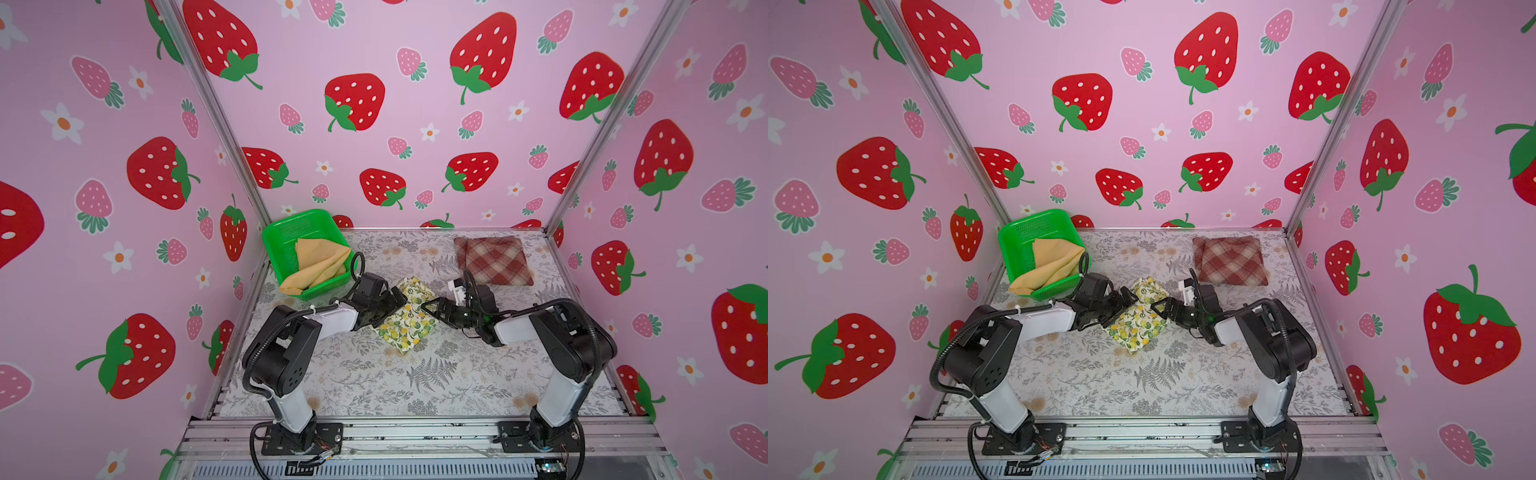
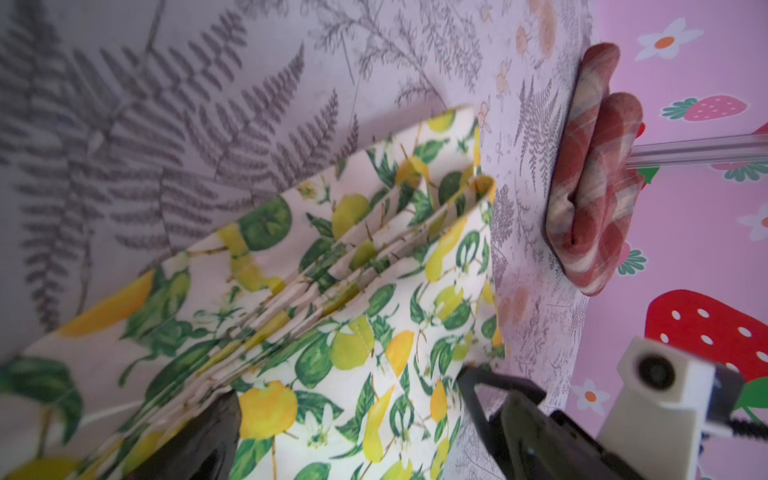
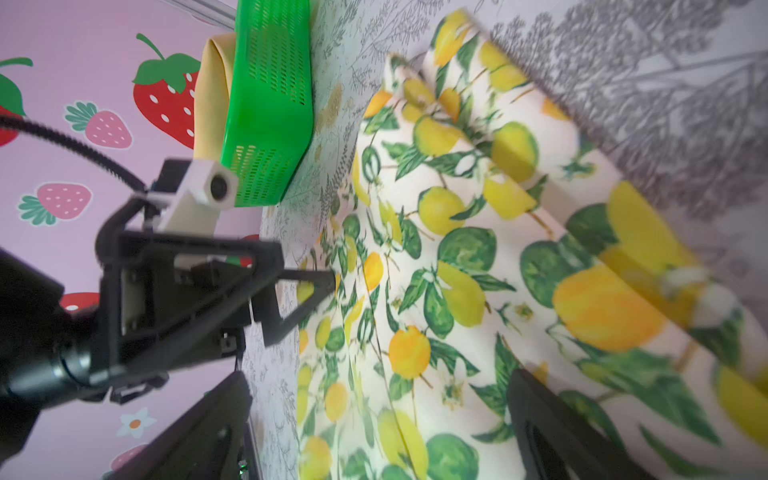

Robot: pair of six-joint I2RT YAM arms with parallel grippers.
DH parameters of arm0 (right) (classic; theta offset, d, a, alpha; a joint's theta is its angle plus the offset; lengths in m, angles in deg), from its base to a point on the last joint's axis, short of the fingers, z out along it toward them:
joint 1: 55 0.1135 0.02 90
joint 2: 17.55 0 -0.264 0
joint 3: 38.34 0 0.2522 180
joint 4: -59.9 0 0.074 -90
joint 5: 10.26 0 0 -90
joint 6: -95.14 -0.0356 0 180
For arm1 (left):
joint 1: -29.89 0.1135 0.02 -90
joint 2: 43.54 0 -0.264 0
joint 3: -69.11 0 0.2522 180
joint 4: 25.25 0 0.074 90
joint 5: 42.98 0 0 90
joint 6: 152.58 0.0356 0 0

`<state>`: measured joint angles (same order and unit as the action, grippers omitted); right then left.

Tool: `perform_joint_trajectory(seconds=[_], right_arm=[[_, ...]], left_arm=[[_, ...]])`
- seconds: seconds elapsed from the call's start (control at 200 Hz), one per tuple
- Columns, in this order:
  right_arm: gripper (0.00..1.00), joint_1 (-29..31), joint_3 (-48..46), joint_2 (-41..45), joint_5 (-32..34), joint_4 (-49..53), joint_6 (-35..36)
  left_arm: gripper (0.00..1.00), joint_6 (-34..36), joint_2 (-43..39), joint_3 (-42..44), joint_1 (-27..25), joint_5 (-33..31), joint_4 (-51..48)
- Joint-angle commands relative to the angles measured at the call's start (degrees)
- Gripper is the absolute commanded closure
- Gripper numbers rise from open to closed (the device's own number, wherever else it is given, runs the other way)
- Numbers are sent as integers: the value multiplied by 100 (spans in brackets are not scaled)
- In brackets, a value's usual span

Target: Fold and stack the skirts

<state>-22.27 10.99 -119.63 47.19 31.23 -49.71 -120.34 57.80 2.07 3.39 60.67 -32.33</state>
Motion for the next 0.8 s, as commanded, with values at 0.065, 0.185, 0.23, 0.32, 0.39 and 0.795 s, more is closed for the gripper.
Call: perform_joint_trajectory(seconds=[0.065, 0.185, 0.23, 0.32, 0.39, 0.795], right_arm=[[0, 622, -420, 424, 985, 422, -124], [0, 1078, -612, 781, 1444, 504, -187], [0, 1178, -605, 933, 1582, 617, -118], [0, 1192, -414, 1285, 1725, 1069, 259], [0, 1160, -146, 1577, 1772, 1442, 676], [0, 120, 1236, 1524, 1794, 3503, 2724]], left_arm=[[1, 387, 665, -539, 258, -11, -938], [1, 715, 892, -1241, 295, 4, -1369], [1, 786, 898, -1474, 295, 75, -1502], [1, 866, 700, -1748, 288, 241, -1635], [1, 905, 398, -1826, 299, 290, -1777], [0, 209, -1030, -228, 292, 1209, -945]])
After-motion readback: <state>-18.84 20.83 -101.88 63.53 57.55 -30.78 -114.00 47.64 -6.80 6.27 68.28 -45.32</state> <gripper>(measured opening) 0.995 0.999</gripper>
